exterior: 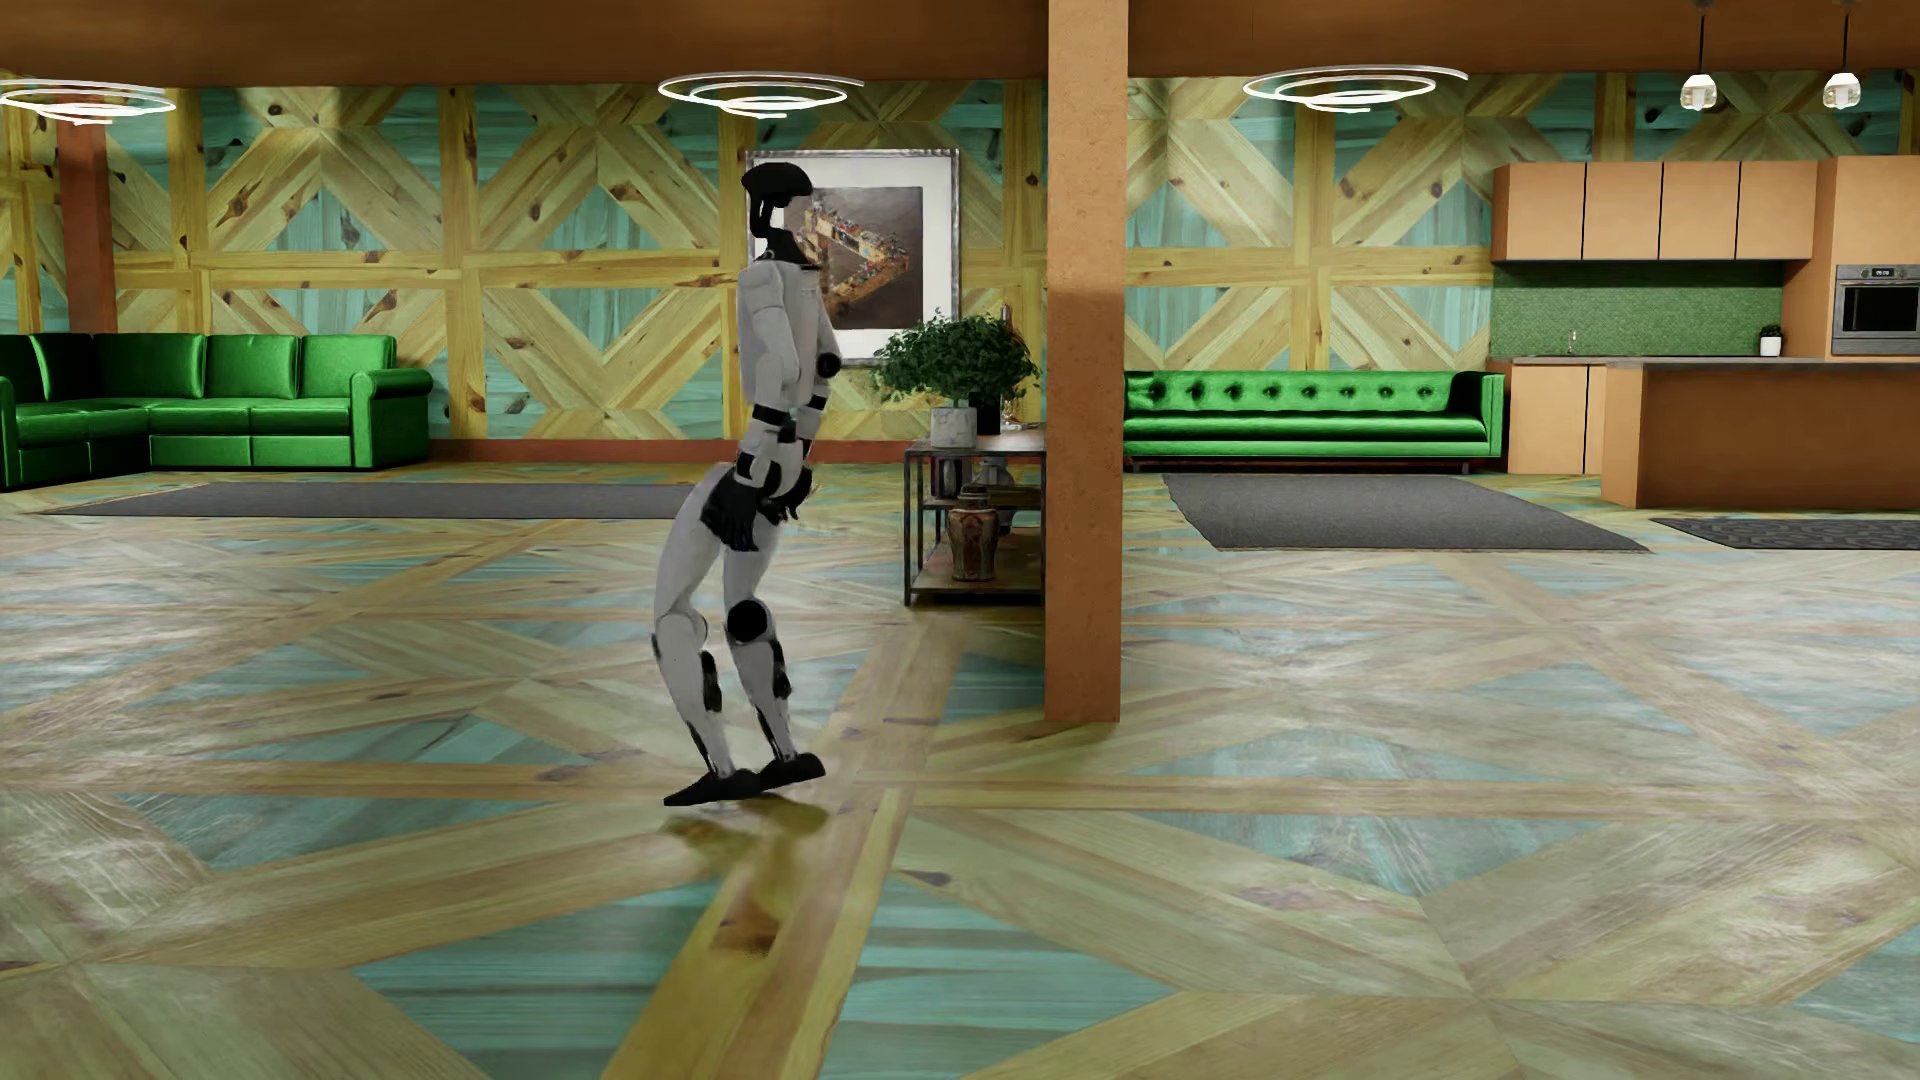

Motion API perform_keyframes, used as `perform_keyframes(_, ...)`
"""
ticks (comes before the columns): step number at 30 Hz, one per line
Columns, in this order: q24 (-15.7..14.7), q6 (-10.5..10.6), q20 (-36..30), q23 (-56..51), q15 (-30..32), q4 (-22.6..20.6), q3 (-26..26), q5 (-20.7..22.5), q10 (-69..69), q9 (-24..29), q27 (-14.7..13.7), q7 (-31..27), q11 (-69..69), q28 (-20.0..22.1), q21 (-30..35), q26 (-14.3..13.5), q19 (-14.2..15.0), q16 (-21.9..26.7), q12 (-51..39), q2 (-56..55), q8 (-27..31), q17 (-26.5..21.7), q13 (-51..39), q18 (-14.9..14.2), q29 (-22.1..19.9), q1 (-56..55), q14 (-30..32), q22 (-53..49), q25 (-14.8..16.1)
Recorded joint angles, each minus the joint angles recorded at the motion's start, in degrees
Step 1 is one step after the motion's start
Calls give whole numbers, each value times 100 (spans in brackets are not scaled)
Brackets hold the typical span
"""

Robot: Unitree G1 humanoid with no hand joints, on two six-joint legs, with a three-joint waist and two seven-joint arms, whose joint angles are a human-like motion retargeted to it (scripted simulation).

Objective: Go around the corner

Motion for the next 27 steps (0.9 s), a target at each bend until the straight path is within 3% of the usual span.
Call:
perform_keyframes(1,0,-72,-69,-206,-335,29,72,-1,-1152,-30,0,0,-96,0,-209,0,0,8,137,293,0,-37,-104,0,0,-12,1357,-1,0)
perform_keyframes(2,0,-173,-6,-383,-731,117,153,-89,-1493,-203,0,0,9,0,-407,0,0,-4,271,311,0,-118,-212,0,0,-350,3097,38,0)
perform_keyframes(3,0,-137,-52,-544,-1156,280,263,-95,-1330,-242,0,0,96,0,-538,0,0,-14,422,595,0,-217,-281,0,0,-466,3605,53,0)
perform_keyframes(4,0,-126,28,-683,-1401,351,398,-87,-792,-156,0,0,305,0,-578,0,0,-20,572,969,0,-286,-315,0,0,-310,2907,18,0)
perform_keyframes(5,0,-246,-146,-726,-1189,188,540,-187,-585,-160,0,0,771,0,-671,0,0,0,499,878,0,-264,-347,0,0,-207,1999,142,0)
perform_keyframes(6,0,-363,-211,-576,-482,204,699,-294,-341,-129,0,0,1441,0,-937,0,0,-4,359,587,0,-45,-412,0,0,-35,1364,286,0)
perform_keyframes(8,0,-575,-250,-520,1117,390,521,-516,-430,7,0,0,2041,0,-406,0,0,207,-32,-22,0,165,-616,0,0,434,797,449,0)
perform_keyframes(9,0,-605,-4,-654,1321,558,325,-630,-547,-11,0,0,2173,0,-337,0,0,241,-94,-451,0,206,-536,0,0,651,644,341,0)
perform_keyframes(13,0,-397,139,-195,921,902,-349,-1149,-795,-124,0,0,1530,0,248,0,0,246,-115,-1842,0,298,-16,0,0,1766,-93,-364,0)
perform_keyframes(15,0,-258,93,58,684,786,-664,-1314,-1018,-198,0,0,666,0,260,0,0,182,-198,-2386,0,241,318,0,0,2391,-340,-674,0)
perform_keyframes(17,0,-195,111,391,-204,547,-995,-1452,-1203,-247,0,0,81,0,511,0,0,221,-387,-2815,0,131,591,0,0,2863,-633,-897,0)
perform_keyframes(18,0,-130,-59,575,-262,531,-1264,-1576,-1165,-209,0,0,20,0,699,0,0,257,-572,-2988,0,73,700,0,0,2984,-785,-983,0)
perform_keyframes(20,0,88,-124,883,1454,678,-1720,-1624,-1053,-60,0,0,780,0,820,0,0,346,-851,-3547,0,11,908,0,0,3345,-659,-1089,0)
perform_keyframes(21,0,216,19,1132,1686,757,-1820,-1481,-1001,-24,0,0,1156,0,988,0,0,343,-836,-3677,0,27,854,0,0,3513,-246,-1088,0)
perform_keyframes(22,0,316,106,1228,1417,906,-1920,-1287,-614,-94,0,0,1269,0,1178,0,0,333,-726,-3526,0,23,845,0,0,3401,374,-1005,0)
perform_keyframes(23,0,336,34,1231,1023,875,-1858,-1152,-101,-209,0,0,1359,0,1098,0,0,312,-635,-3330,0,53,921,0,0,2972,981,-849,0)
perform_keyframes(24,0,362,-17,1059,632,733,-1540,-978,697,-258,0,0,1371,0,905,0,0,284,-605,-3079,0,60,1001,0,0,2462,1060,-694,0)
perform_keyframes(27,0,439,-253,552,-92,362,-551,-240,2937,2,0,0,573,0,1049,0,0,200,-254,-1373,0,23,461,0,0,925,47,-518,0)
